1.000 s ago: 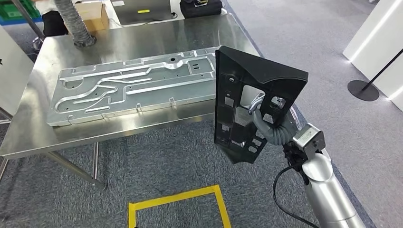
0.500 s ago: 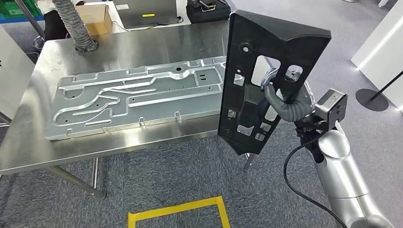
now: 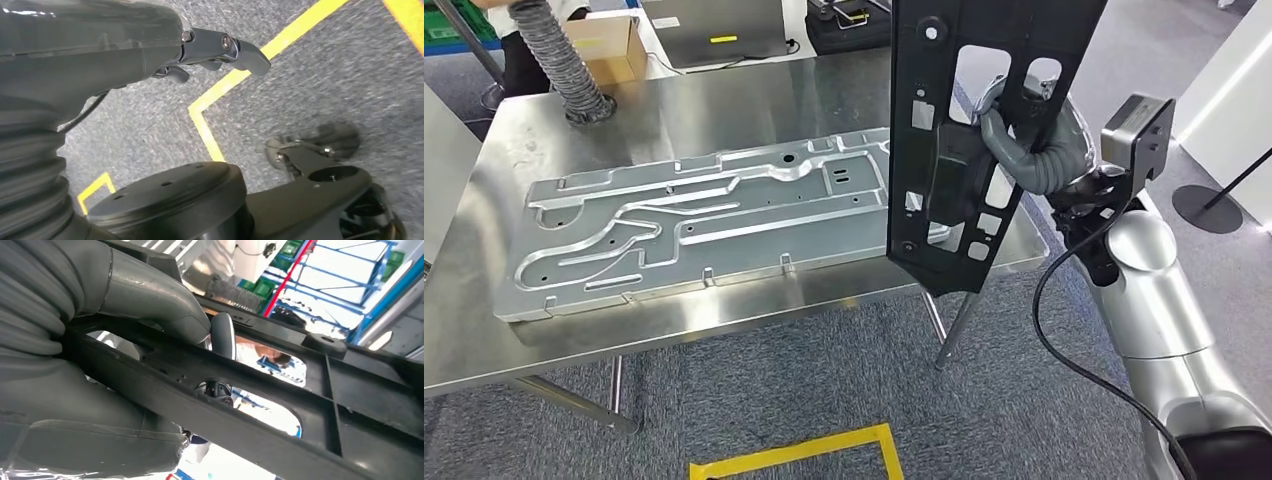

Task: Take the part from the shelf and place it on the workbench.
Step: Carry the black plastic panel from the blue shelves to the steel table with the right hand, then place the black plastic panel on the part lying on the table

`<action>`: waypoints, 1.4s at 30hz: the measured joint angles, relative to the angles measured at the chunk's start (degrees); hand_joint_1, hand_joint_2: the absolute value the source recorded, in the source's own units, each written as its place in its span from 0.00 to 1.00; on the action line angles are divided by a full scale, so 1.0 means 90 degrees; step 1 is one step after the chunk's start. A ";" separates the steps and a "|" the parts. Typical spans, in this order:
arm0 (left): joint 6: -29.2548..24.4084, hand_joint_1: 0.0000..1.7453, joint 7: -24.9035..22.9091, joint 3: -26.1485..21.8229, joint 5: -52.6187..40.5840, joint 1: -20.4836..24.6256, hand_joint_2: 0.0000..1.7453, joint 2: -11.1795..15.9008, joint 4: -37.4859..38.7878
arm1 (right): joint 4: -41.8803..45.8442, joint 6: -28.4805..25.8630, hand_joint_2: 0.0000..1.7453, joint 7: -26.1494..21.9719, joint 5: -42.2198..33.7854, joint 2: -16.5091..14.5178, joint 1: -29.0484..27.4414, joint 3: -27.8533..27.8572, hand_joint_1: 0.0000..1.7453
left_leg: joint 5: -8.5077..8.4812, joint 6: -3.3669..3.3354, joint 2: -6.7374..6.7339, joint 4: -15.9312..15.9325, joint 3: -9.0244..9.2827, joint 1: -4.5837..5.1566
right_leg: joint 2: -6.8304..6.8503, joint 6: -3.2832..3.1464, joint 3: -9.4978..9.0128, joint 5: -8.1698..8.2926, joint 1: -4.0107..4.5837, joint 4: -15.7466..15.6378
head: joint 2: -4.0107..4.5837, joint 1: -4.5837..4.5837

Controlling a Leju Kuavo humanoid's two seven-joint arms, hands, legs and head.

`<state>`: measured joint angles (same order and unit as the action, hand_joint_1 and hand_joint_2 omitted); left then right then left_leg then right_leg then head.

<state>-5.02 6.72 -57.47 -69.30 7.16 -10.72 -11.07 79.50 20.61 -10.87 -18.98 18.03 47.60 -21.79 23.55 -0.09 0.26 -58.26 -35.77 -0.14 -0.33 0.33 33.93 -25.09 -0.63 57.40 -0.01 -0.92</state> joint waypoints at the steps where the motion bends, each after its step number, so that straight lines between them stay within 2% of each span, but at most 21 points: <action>1: 0.0007 0.00 0.0003 -0.0012 0.0015 0.0000 1.00 -0.0001 0.0000 | -0.0072 -0.0018 1.00 0.0045 -0.0039 0.0006 0.0125 -0.0055 0.78 | 0.0028 -0.0037 0.0003 0.0041 0.0007 0.0013 | -0.0002 0.0039 0.0016 0.0000 0.0004 -0.0002 | 0.0000 0.0000; 4: 0.0012 0.00 0.0007 -0.0038 0.0045 0.0018 1.00 -0.0017 -0.0001 | -0.0259 -0.0052 1.00 0.0121 -0.0096 0.0013 0.0443 -0.0213 0.78 | -0.0033 -0.0146 0.0013 0.0120 0.0062 -0.0012 | 0.0009 0.0141 0.0084 -0.0131 -0.0007 0.0156 | 0.0001 0.0000; 7: 0.0021 0.00 0.0015 -0.0069 0.0084 0.0035 1.00 -0.0031 -0.0001 | -0.0475 -0.0068 1.00 0.0148 -0.0095 0.0013 0.0759 -0.0366 0.78 | -0.0019 -0.0216 0.0016 0.0140 0.0106 -0.0015 | 0.0017 0.0197 0.0662 -0.0651 -0.0019 0.1310 | 0.0001 0.0001; 9: 0.0051 0.00 0.0026 -0.0084 0.0097 0.0036 1.00 -0.0032 -0.0001 | -0.0637 -0.0069 1.00 0.0223 -0.0031 0.0011 0.0903 -0.0508 0.78 | 0.0008 -0.0229 0.0022 0.0132 0.0127 -0.0009 | 0.0018 0.0211 0.1025 -0.0745 -0.0021 0.1888 | 0.0001 0.0001; 11: 0.0083 0.00 0.0022 -0.0089 0.0095 0.0041 1.00 -0.0033 -0.0001 | -0.0798 -0.0067 1.00 0.0311 0.0078 0.0003 0.1038 -0.0665 0.78 | 0.0047 -0.0216 0.0038 0.0111 0.0159 -0.0005 | 0.0018 0.0186 0.0924 -0.0383 -0.0019 0.1508 | 0.0001 0.0001; 12: 0.0099 0.00 0.0016 -0.0089 0.0089 0.0044 1.00 -0.0037 0.0000 | -0.0901 -0.0069 1.00 0.0337 0.0149 -0.0010 0.1135 -0.0747 0.78 | 0.0073 -0.0203 0.0048 0.0095 0.0172 -0.0003 | 0.0018 0.0156 0.0733 -0.0115 -0.0015 0.1046 | 0.0001 0.0001; 14: 0.0126 0.00 0.0011 -0.0089 0.0067 0.0057 1.00 -0.0046 -0.0001 | -0.1195 -0.0083 1.00 0.0347 0.0330 -0.0069 0.1406 -0.0938 0.78 | 0.0126 -0.0157 0.0060 0.0044 0.0165 0.0029 | 0.0021 0.0096 0.0405 0.0197 0.0014 0.0277 | 0.0001 0.0001; 16: 0.0144 0.00 0.0016 -0.0089 0.0043 0.0075 1.00 -0.0050 -0.0002 | -0.1565 -0.0101 1.00 0.0328 0.0526 -0.0146 0.1668 -0.1144 0.78 | 0.0158 -0.0107 0.0061 0.0027 0.0154 0.0048 | 0.0020 0.0052 0.0322 0.0206 0.0045 0.0072 | 0.0001 0.0001; 19: 0.0164 0.00 0.0029 -0.0089 0.0021 0.0109 1.00 -0.0049 -0.0002 | -0.2115 -0.0118 1.00 0.0311 0.0801 -0.0264 0.1995 -0.1423 0.78 | 0.0260 -0.0022 0.0052 -0.0073 0.0124 0.0045 | 0.0031 -0.0023 0.0282 0.0210 0.0001 0.0023 | 0.0001 0.0000; 21: 0.0182 0.00 0.0041 -0.0087 -0.0005 0.0121 1.00 -0.0048 -0.0002 | -0.2500 -0.0145 1.00 0.0304 0.1010 -0.0350 0.2228 -0.1635 0.78 | 0.0571 0.0043 0.0035 -0.0640 -0.0136 0.0026 | 0.0052 -0.0072 0.0235 0.0203 -0.0027 -0.0011 | 0.0001 -0.0001; 23: 0.0195 0.00 0.0049 -0.0087 -0.0026 0.0125 1.00 -0.0047 -0.0002 | -0.2837 -0.0176 1.00 0.0277 0.1188 -0.0418 0.2422 -0.1849 0.78 | 0.0914 0.0091 0.0023 -0.1498 -0.0568 -0.0006 | 0.0055 -0.0101 0.0210 0.0178 -0.0023 -0.0010 | 0.0001 -0.0001; 25: 0.0203 0.00 0.0052 -0.0085 -0.0039 0.0138 1.00 -0.0043 -0.0002 | -0.3143 -0.0194 1.00 0.0230 0.1366 -0.0486 0.2564 -0.2058 0.78 | 0.0863 0.0118 0.0018 -0.1778 -0.0752 -0.0033 | 0.0050 -0.0099 0.0170 0.0145 -0.0021 -0.0003 | 0.0001 -0.0001; 26: 0.0208 0.00 0.0053 -0.0082 -0.0046 0.0145 1.00 -0.0039 -0.0002 | -0.3271 -0.0202 1.00 0.0204 0.1457 -0.0514 0.2635 -0.2148 0.78 | 0.0661 0.0123 0.0016 -0.1543 -0.0664 -0.0045 | 0.0047 -0.0087 0.0142 0.0122 -0.0024 0.0003 | 0.0001 -0.0001; 28: 0.0218 0.00 0.0050 -0.0076 -0.0056 0.0148 1.00 -0.0031 -0.0001 | -0.3488 -0.0267 1.00 0.0142 0.1699 -0.0560 0.2805 -0.2316 0.78 | 0.0182 0.0119 0.0010 -0.0679 -0.0284 -0.0066 | 0.0038 -0.0042 0.0094 0.0066 -0.0018 0.0028 | 0.0001 0.0000; 30: 0.0231 0.00 0.0050 -0.0071 -0.0070 0.0143 1.00 -0.0027 0.0000 | -0.3664 -0.0425 1.00 0.0097 0.2074 -0.0599 0.2977 -0.2507 0.78 | 0.0003 0.0081 0.0012 -0.0110 -0.0043 -0.0064 | 0.0027 0.0016 0.0103 0.0038 0.0004 0.0054 | 0.0001 0.0001; 33: 0.0242 0.00 0.0050 -0.0066 -0.0088 0.0129 1.00 -0.0028 0.0001 | -0.3825 -0.0638 1.00 0.0076 0.2654 -0.0627 0.3141 -0.2845 0.78 | 0.0025 -0.0022 0.0020 -0.0014 -0.0009 -0.0056 | 0.0025 0.0110 0.0121 0.0025 0.0003 0.0055 | 0.0001 -0.0001; 35: 0.0247 0.00 0.0053 -0.0063 -0.0090 0.0140 1.00 -0.0030 0.0001 | -0.3892 -0.0738 1.00 0.0070 0.2982 -0.0628 0.3229 -0.3046 0.78 | 0.0014 -0.0105 0.0021 0.0032 0.0034 -0.0067 | 0.0030 0.0163 0.0218 -0.0149 -0.0014 0.0310 | 0.0001 0.0000; 38: 0.0266 0.00 0.0067 -0.0057 -0.0092 0.0172 1.00 -0.0031 0.0001 | -0.4020 -0.0914 1.00 0.0061 0.3532 -0.0630 0.3349 -0.3389 0.78 | 0.0028 -0.0175 0.0023 0.0048 0.0066 -0.0057 | 0.0032 0.0201 0.0817 -0.0670 -0.0018 0.1513 | 0.0001 0.0001; 39: 0.0282 0.00 0.0077 -0.0053 -0.0093 0.0176 1.00 -0.0032 0.0001 | -0.4078 -0.0955 1.00 0.0062 0.3719 -0.0641 0.3367 -0.3506 0.78 | 0.0039 -0.0185 0.0028 0.0040 0.0075 -0.0050 | 0.0032 0.0200 0.0999 -0.0739 -0.0017 0.1832 | 0.0001 0.0001; 40: 0.0300 0.00 0.0086 -0.0047 -0.0094 0.0178 1.00 -0.0032 0.0001 | -0.4144 -0.0978 1.00 0.0064 0.3888 -0.0664 0.3381 -0.3612 0.78 | 0.0053 -0.0191 0.0034 0.0030 0.0086 -0.0042 | 0.0032 0.0188 0.1081 -0.0691 -0.0015 0.1930 | 0.0001 0.0001; 42: 0.0327 0.00 0.0086 -0.0025 -0.0095 0.0190 1.00 -0.0039 0.0001 | -0.4283 -0.0997 1.00 0.0070 0.4148 -0.0745 0.3442 -0.3776 0.78 | 0.0090 -0.0185 0.0047 0.0006 0.0117 -0.0022 | 0.0031 0.0125 0.0857 -0.0265 -0.0004 0.1345 | 0.0001 0.0001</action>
<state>-2.08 7.49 -57.70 -70.16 8.87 -11.07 -11.06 40.95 11.63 -10.23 18.35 11.32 78.58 -55.77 24.36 -1.76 0.68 -58.20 -34.71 -0.33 -0.04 1.45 41.64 -27.47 -0.66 69.50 0.00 -0.92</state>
